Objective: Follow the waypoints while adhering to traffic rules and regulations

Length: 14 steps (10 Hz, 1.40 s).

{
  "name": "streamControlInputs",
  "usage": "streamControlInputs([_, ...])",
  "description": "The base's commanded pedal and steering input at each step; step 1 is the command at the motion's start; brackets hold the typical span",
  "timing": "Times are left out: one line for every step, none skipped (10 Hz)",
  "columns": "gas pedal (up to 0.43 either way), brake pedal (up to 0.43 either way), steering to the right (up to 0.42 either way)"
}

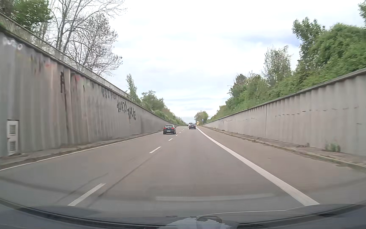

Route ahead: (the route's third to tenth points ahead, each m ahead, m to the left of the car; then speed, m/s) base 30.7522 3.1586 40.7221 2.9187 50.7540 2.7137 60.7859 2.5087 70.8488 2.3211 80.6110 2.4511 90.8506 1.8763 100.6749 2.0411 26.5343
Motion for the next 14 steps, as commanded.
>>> streamControlInputs([0.118,0.0,-0.001])
streamControlInputs([0.118,0.0,-0.001])
streamControlInputs([0.13,0.0,-0.001])
streamControlInputs([0.13,0.0,-0.001])
streamControlInputs([0.13,0.0,-0.001])
streamControlInputs([0.13,0.0,-0.001])
streamControlInputs([0.13,0.0,-0.001])
streamControlInputs([0.13,0.0,-0.001])
streamControlInputs([0.13,0.0,-0.001])
streamControlInputs([0.13,0.0,-0.001])
streamControlInputs([0.13,0.0,-0.001])
streamControlInputs([0.13,0.0,-0.001])
streamControlInputs([0.13,0.0,-0.001])
streamControlInputs([0.13,0.0,-0.001])
